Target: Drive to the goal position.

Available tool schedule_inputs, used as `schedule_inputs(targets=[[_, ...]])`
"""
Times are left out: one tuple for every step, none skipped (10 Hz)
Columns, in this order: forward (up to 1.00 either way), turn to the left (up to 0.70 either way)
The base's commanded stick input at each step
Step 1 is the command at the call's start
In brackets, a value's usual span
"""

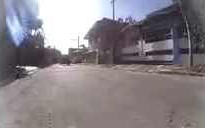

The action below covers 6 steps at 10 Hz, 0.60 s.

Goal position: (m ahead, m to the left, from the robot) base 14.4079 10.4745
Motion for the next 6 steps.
schedule_inputs(targets=[[0.70,0.35],[0.70,0.35],[0.70,0.35],[0.70,0.35],[0.70,0.11],[0.70,0.00]])
